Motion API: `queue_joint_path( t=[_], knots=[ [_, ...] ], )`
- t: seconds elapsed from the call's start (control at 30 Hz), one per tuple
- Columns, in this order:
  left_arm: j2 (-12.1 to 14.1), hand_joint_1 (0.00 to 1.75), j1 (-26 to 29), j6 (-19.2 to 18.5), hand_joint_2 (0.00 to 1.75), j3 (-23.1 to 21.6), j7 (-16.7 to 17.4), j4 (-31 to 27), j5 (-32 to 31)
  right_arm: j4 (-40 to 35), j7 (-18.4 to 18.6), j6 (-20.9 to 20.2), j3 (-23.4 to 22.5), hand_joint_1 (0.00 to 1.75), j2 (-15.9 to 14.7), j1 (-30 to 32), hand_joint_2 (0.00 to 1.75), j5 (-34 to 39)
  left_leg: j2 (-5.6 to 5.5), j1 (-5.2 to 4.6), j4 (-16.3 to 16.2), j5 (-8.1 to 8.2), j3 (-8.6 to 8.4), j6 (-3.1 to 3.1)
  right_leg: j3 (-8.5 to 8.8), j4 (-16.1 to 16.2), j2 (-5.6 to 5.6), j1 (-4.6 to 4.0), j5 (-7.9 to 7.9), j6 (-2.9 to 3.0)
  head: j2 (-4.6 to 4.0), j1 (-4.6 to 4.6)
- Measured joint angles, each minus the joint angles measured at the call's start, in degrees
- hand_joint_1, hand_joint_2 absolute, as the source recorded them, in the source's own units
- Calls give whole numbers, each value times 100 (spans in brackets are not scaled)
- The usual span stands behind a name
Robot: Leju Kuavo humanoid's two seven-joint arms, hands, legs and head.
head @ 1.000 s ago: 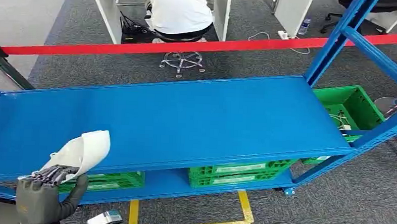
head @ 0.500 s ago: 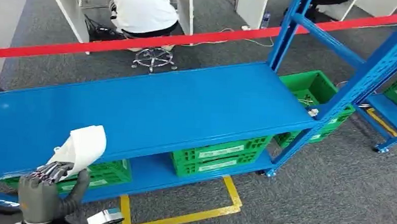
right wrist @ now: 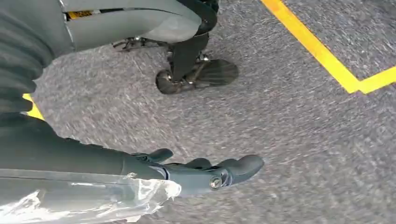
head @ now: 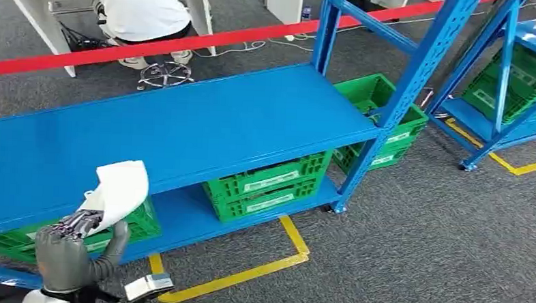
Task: Take the parts from the cabinet and place them on the table.
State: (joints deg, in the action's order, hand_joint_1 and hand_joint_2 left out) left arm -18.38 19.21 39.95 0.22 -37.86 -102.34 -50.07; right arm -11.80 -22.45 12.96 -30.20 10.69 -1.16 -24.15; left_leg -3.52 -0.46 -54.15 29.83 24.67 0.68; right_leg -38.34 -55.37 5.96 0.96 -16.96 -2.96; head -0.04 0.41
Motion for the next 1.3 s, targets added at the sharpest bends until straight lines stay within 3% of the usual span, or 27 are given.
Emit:
queue_joint_path(
  t=[0.03,0.07,0.13,0.2,0.23,0.27,0.33,0.37,0.4,0.43,0.47,0.53,0.57,0.6,0.63,0.7,0.73,0.77,0.8,0.87,0.93,0.97,1.03,1.07,1.13,1.23,1.3],
  knots=[
    [11,175,-57,0,175,-57,11,55,0,2,0,4,-64,0,0,50,175,24,81,32,26,-91,47,66,-32,46,69,-1,81,-54,0,18],
    [24,175,-131,-4,175,-121,15,112,2,0,4,20,-125,0,15,75,175,57,183,45,34,-159,118,112,-79,-48,-169,-7,-143,-48,0,13],
    [48,175,-198,-2,175,-208,33,216,35,-4,13,37,-236,0,33,97,175,98,310,26,33,-285,257,176,-279,-709,-483,-5,-959,-85,0,79],
    [85,175,-274,-2,175,-263,52,345,98,-11,-4,72,-334,0,53,89,175,131,474,15,21,-421,418,178,-421,-1620,-551,-3,-1450,-129,0,77],
    [116,175,-341,-2,175,-307,66,429,147,-13,-11,90,-383,0,77,96,175,155,562,9,13,-502,529,172,-416,-1955,-558,3,-1396,-149,0,77],
    [148,175,-401,-2,175,-365,81,518,194,-26,-26,103,-441,0,90,116,175,175,637,3,6,-572,640,161,-307,-2034,-560,13,-1181,-164,0,74],
    [196,175,-452,-2,175,-441,112,599,225,-44,-39,125,-499,0,96,137,175,190,773,-2,-37,-700,859,118,162,-1676,-600,19,-740,-181,0,79],
    [218,175,-473,-2,175,-465,123,659,268,-55,-48,147,-532,0,103,133,175,201,830,-3,-82,-759,958,86,555,-1241,-717,19,-787,-183,0,74],
    [234,175,-515,-2,175,-497,131,691,280,-79,-55,158,-576,0,143,129,175,201,871,-52,-125,-788,1004,51,1087,-641,-968,5,-1063,-187,0,74],
    [276,175,-577,0,175,-562,131,750,337,-152,-70,181,-629,0,171,115,175,201,940,-42,-168,-820,1037,20,1499,21,-1019,-29,-1327,-167,0,76],
    [312,175,-655,0,175,-621,131,806,365,-177,-83,190,-695,0,190,104,175,201,996,-46,-177,-916,1064,9,1441,102,-977,-34,-1378,-85,0,61],
    [343,175,-750,-2,175,-750,133,929,398,-192,-94,223,-820,0,221,150,175,208,1107,6,-161,-1017,1086,-38,1286,29,-855,-78,-1305,-38,0,63],
    [361,175,-771,-2,175,-798,136,978,413,-192,-81,243,-870,0,230,202,175,214,972,38,-191,-936,1111,-97,1236,39,-820,-51,-1245,47,0,83],
    [380,175,-779,-2,175,-838,138,1030,413,-210,-81,265,-916,0,241,227,175,221,624,54,-342,-619,1156,-152,1154,21,-777,-52,-1179,121,0,72],
    [398,175,-783,-2,175,-857,138,1061,417,-221,-74,278,-951,0,249,241,175,223,483,52,-671,-244,1232,-162,1070,18,-726,-54,-1110,172,0,59],
    [455,175,-833,-2,175,-886,168,1155,448,-262,-35,332,-1030,0,289,232,175,243,395,41,-1544,361,1427,-146,907,14,-583,-86,-930,217,0,24],
    [477,175,-880,-2,175,-927,184,1225,457,-289,-6,381,-1078,0,324,230,175,247,385,28,-1869,434,1463,-114,782,-3,-506,-103,-836,226,0,29],
    [496,175,-928,-2,175,-977,212,1307,476,-325,35,422,-1128,0,354,237,175,251,381,10,-1965,302,1414,-78,657,-13,-434,-115,-772,229,0,29],
    [511,175,-968,-4,175,-1028,241,1373,516,-361,59,455,-1176,0,385,256,175,245,374,-8,-1867,58,1280,-45,549,-21,-373,-122,-707,227,0,29],
    [564,175,-1059,-63,175,-1165,302,1497,705,-494,118,481,-1292,0,489,316,175,143,263,-31,-1129,-357,724,38,370,-41,-242,-132,-568,215,0,27],
    [605,175,-1138,-206,175,-1286,319,1555,997,-623,166,481,-1421,0,590,330,175,35,-60,-31,-184,-154,105,130,261,-73,-141,-162,-457,188,0,29],
    [621,175,-1190,-301,175,-1336,304,1598,1201,-710,186,479,-1515,0,651,345,175,-41,-38,-23,11,-43,46,85,205,-76,-87,-150,-375,164,0,40],
    [634,175,-1262,-405,175,-1421,229,1690,1421,-846,252,472,-1684,0,730,402,175,-186,46,-49,16,-62,99,106,129,-49,8,-125,-257,86,0,42],
    [636,175,-1272,-439,175,-1458,195,1721,1487,-909,258,474,-1783,0,737,439,175,-258,122,19,66,-125,114,131,102,-63,35,-130,-243,68,0,16],
    [642,175,-1305,-450,175,-1528,147,1773,1543,-966,265,494,-1937,0,794,472,175,-363,239,10,61,-184,151,194,-113,-526,-357,-139,-648,6,0,83],
    [656,175,-1307,-428,175,-1572,109,1845,1543,-1016,265,492,-2068,0,833,457,175,-430,491,5,51,-274,261,180,-594,-1926,-548,-98,-1312,-89,0,90],
    [658,175,-1315,-428,175,-1622,107,1884,1543,-1043,271,494,-2132,0,844,486,175,-441,628,7,49,-313,304,150,-357,-1770,-575,-63,-1226,-121,0,90]
  ],
)
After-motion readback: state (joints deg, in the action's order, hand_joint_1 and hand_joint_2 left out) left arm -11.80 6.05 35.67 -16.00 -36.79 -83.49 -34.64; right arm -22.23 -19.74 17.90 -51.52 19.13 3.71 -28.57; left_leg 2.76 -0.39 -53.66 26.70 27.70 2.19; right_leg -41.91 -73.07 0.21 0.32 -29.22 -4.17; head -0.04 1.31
